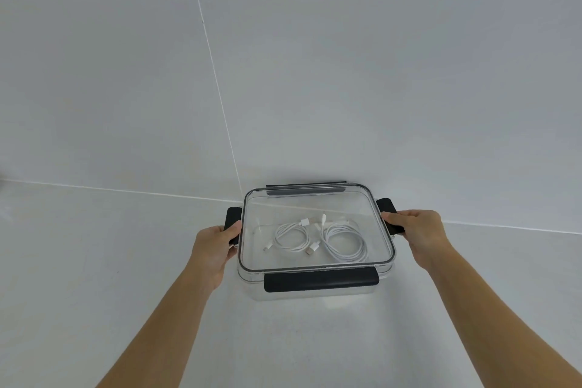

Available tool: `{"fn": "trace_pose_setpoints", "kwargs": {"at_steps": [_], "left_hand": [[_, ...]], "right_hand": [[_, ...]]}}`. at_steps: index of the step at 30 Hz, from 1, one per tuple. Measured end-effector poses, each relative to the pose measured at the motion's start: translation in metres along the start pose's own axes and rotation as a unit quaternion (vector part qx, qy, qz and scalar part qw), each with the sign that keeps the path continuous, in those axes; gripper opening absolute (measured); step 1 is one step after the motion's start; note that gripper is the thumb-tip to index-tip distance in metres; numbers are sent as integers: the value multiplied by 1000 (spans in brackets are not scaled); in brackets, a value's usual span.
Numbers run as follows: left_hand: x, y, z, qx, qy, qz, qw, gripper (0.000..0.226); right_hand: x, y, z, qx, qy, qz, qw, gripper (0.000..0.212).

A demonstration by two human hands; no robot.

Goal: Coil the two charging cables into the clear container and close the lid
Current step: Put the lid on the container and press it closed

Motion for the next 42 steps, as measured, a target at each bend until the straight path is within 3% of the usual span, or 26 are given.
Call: {"fn": "trace_pose_setpoints", "kwargs": {"at_steps": [6,14,19,24,30,36,42], "left_hand": [[2,3,0,-28,50,-9,998,16],[8,-4,-4,-10,17,-4,1000,16],[9,-6,-4,16,14,9,1000,16],[9,-5,2,60,-50,31,996,16],[7,-6,7,122,-107,55,985,17],[7,-5,8,124,-84,60,987,19],[10,-7,4,110,-40,56,992,17]], "right_hand": [[2,2,-2,-8,9,12,1000,10],[4,0,2,0,4,23,1000,12],[7,0,1,-26,20,41,999,16],[9,-4,0,-79,63,65,993,1],[9,-8,-4,-139,103,81,982,8],[10,-6,-2,-115,54,101,987,3],[14,-6,-3,-113,37,114,986,14]]}}
Point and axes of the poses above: each hand's wrist, its own y-axis towards the middle knuckle, its own x-axis out of the back of the hand, z = x × y, the point moved 2 cm from there along y, towards the middle knuckle, and after that the axes turned 5 degrees about y, right-handed, at the moved point
